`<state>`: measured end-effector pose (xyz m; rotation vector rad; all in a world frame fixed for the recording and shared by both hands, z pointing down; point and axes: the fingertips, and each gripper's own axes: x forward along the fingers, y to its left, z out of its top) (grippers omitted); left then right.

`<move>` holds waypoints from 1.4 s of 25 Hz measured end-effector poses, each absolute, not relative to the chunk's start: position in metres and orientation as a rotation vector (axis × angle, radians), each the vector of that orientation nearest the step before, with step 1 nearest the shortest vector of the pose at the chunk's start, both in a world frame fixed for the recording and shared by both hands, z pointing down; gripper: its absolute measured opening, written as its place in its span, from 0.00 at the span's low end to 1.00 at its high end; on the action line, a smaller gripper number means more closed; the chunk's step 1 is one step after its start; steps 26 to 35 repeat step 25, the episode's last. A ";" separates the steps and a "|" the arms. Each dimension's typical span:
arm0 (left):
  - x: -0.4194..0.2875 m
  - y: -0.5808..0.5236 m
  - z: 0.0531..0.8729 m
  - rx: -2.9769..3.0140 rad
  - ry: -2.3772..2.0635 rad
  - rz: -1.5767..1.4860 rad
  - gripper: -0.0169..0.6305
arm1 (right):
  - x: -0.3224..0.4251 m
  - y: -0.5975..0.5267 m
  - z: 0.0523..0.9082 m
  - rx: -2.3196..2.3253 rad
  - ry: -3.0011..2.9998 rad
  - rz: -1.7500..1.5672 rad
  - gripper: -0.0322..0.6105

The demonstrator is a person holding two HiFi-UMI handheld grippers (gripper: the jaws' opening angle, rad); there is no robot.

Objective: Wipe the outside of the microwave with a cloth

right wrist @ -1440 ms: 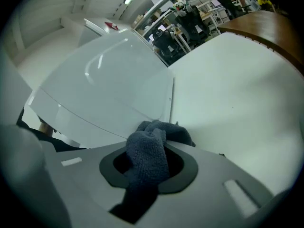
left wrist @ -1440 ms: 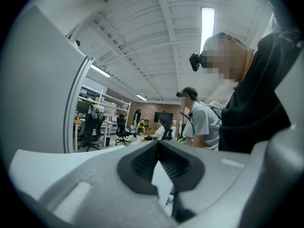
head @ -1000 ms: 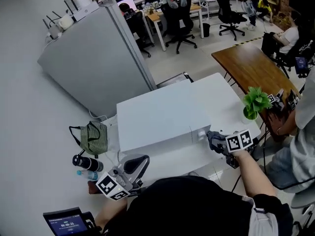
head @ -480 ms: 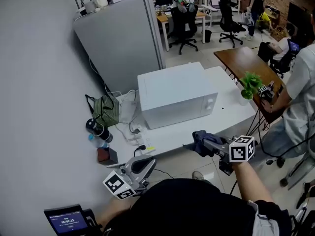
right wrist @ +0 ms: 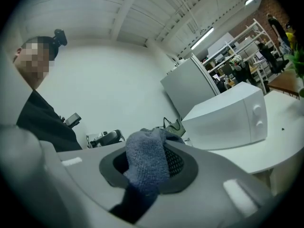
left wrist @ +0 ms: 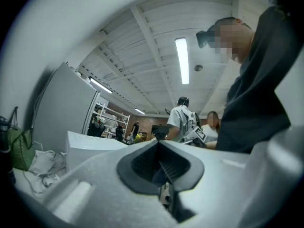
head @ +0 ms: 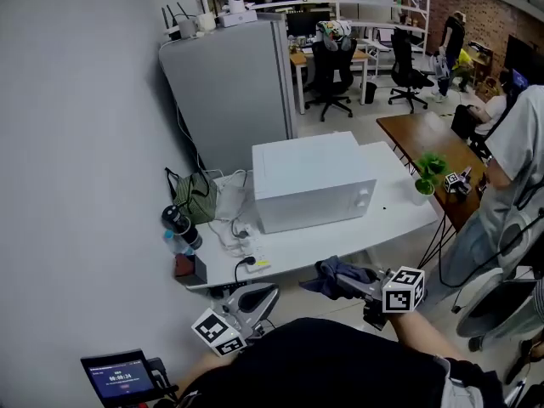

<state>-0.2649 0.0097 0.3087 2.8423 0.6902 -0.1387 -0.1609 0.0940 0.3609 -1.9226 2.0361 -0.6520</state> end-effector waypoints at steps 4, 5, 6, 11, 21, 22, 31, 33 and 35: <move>-0.266 0.021 0.308 2.833 0.708 -0.124 0.03 | -0.166 0.101 0.356 -1.956 2.049 -0.608 0.18; -0.267 0.025 0.309 2.830 0.710 -0.123 0.03 | -0.167 0.104 0.356 -1.965 2.053 -0.607 0.18; -0.268 0.028 0.309 2.829 0.710 -0.129 0.03 | -0.168 0.107 0.357 -1.972 2.057 -0.607 0.18; -0.269 0.039 0.310 2.816 0.713 -0.138 0.03 | -0.169 0.117 0.357 -1.990 2.071 -0.591 0.18; -0.280 0.040 0.311 2.811 0.733 -0.134 0.03 | -0.179 0.116 0.355 -2.009 2.077 -0.570 0.18; -0.280 0.040 0.310 2.809 0.736 -0.134 0.03 | -0.179 0.115 0.353 -2.011 2.079 -0.570 0.18; -0.282 0.039 0.308 2.807 0.746 -0.133 0.03 | -0.180 0.112 0.350 -2.017 2.084 -0.570 0.18; -0.282 0.039 0.308 2.807 0.746 -0.133 0.03 | -0.180 0.112 0.350 -2.017 2.084 -0.570 0.18; -0.282 0.039 0.308 2.807 0.746 -0.133 0.03 | -0.180 0.112 0.350 -2.017 2.084 -0.570 0.18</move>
